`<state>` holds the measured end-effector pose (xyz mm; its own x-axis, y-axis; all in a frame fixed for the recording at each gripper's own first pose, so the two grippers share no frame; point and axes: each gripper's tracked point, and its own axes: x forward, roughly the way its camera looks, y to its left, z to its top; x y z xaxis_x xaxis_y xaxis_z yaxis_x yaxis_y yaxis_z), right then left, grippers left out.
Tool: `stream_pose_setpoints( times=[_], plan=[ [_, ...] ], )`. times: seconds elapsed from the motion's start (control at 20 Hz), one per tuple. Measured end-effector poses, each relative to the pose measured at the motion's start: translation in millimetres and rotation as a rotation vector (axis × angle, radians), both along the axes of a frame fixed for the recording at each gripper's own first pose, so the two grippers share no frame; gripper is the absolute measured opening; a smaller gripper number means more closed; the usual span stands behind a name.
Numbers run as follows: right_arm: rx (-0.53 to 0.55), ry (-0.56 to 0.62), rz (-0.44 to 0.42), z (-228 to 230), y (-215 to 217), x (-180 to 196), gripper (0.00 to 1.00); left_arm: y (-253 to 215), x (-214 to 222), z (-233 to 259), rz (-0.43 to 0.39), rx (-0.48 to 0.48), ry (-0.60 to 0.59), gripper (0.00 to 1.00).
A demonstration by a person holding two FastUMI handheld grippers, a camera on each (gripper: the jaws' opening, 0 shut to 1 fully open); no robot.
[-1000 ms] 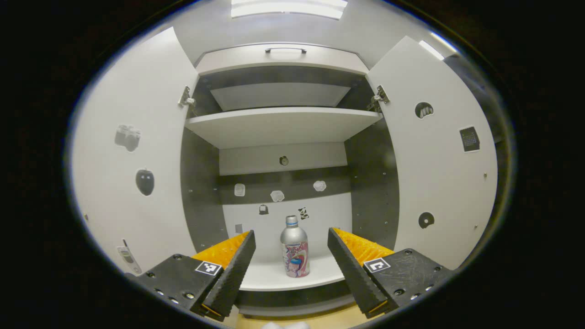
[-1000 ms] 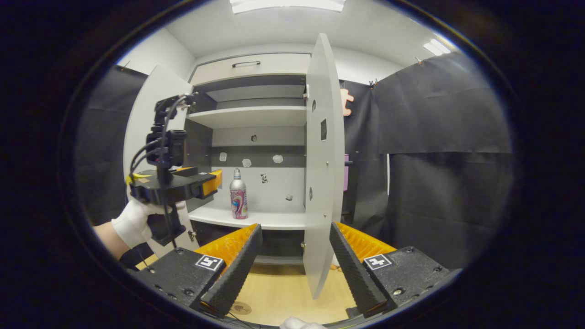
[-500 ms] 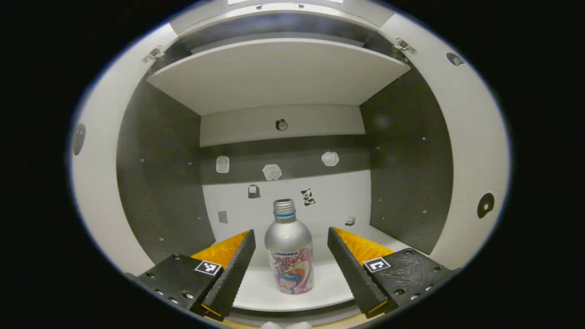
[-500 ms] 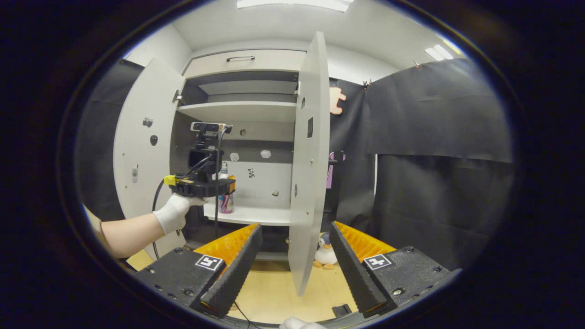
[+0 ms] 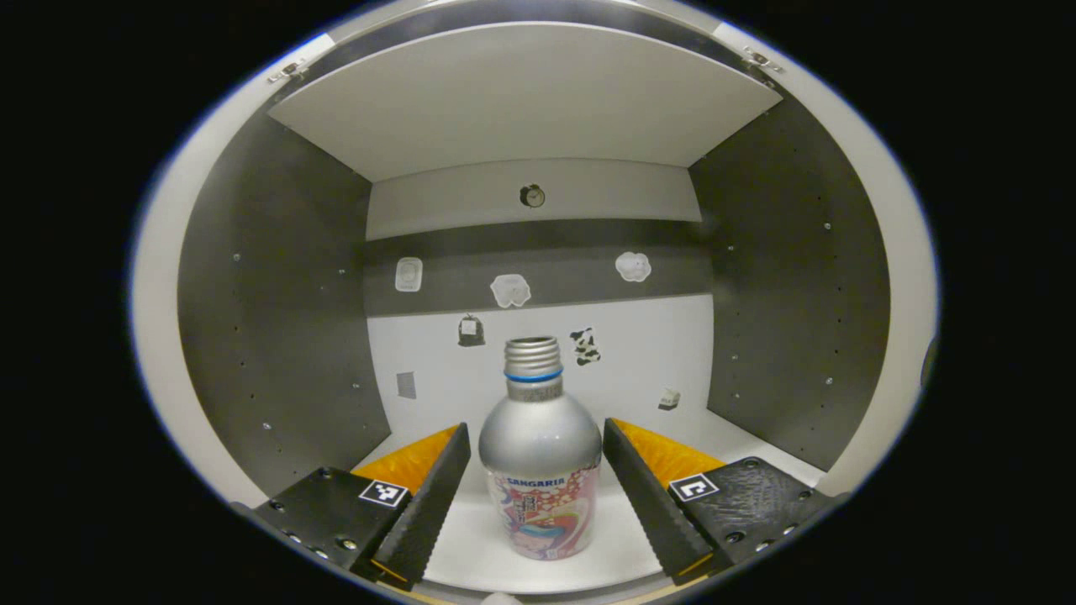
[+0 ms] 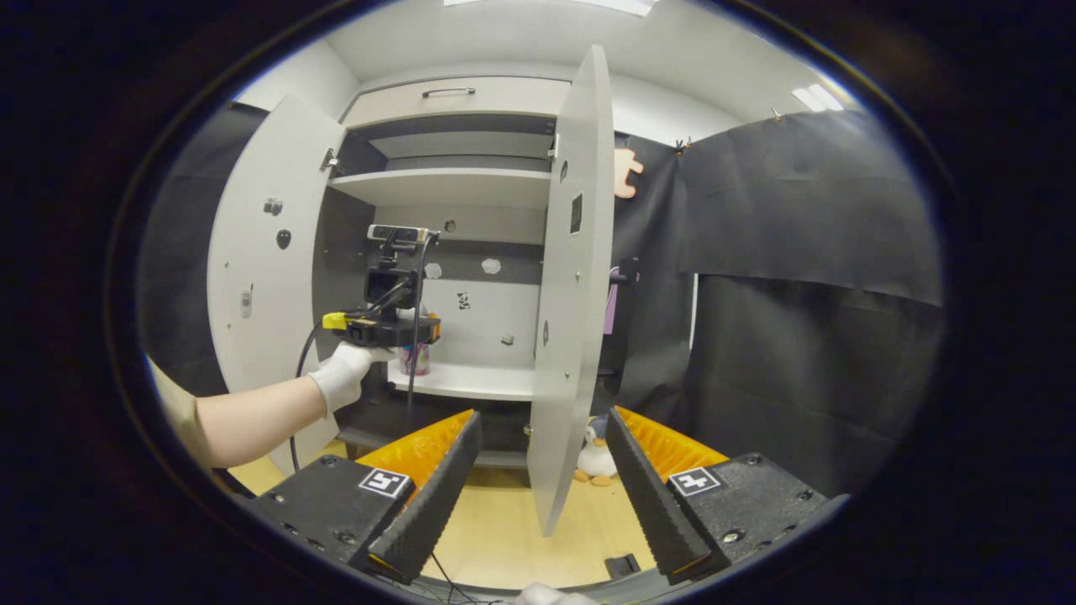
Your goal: Grasp the bottle in the cabinet with the left hand and place it on the coaster, then close the right door with the right hand and the left door with the left hand.
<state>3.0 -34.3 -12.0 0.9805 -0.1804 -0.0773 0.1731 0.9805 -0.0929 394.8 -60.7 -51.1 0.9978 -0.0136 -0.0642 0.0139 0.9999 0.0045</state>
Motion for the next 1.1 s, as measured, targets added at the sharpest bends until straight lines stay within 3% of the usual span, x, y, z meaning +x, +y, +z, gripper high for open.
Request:
stream_pose_setpoints(
  times=[0.1, 0.2, 0.4, 0.5, 0.65, 0.7, 0.75, 0.8, 1.05, 1.1],
  plan=[
    [0.000, 0.001, 0.008, 0, 1, 0, 0.97, 3, 0, 0, 0.008, 0.000, 0.015, 0.84],
    [0.007, -0.004, 0.013, 1, 0, -1, 0.97, 1, -7, 8, -0.004, -0.024, 0.003, 0.79],
    [0.018, -0.015, 0.008, 3, -6, -3, 0.97, -5, -50, 39, -0.057, -0.032, -0.078, 0.82],
    [0.022, -0.019, -0.001, 3, -9, -4, 0.97, -7, -81, 50, -0.088, -0.035, -0.115, 0.77],
    [0.029, -0.020, -0.006, -1, -10, -8, 0.96, -9, -125, 54, -0.126, -0.043, -0.139, 0.80],
    [0.032, -0.019, -0.009, -3, -11, -9, 0.97, -9, -138, 56, -0.133, -0.036, -0.152, 0.73],
    [0.036, -0.018, -0.009, -5, -12, -11, 0.97, -9, -151, 54, -0.138, -0.029, -0.157, 0.80],
    [0.040, -0.016, -0.010, -7, -13, -13, 0.97, -11, -165, 51, -0.151, -0.023, -0.156, 0.77],
    [0.044, -0.003, -0.013, -16, -19, -18, 0.97, -24, -230, 17, -0.207, -0.002, -0.135, 0.80],
    [0.042, 0.000, -0.016, -17, -21, -18, 0.97, -25, -239, 7, -0.216, 0.008, -0.128, 0.77]
  ],
)
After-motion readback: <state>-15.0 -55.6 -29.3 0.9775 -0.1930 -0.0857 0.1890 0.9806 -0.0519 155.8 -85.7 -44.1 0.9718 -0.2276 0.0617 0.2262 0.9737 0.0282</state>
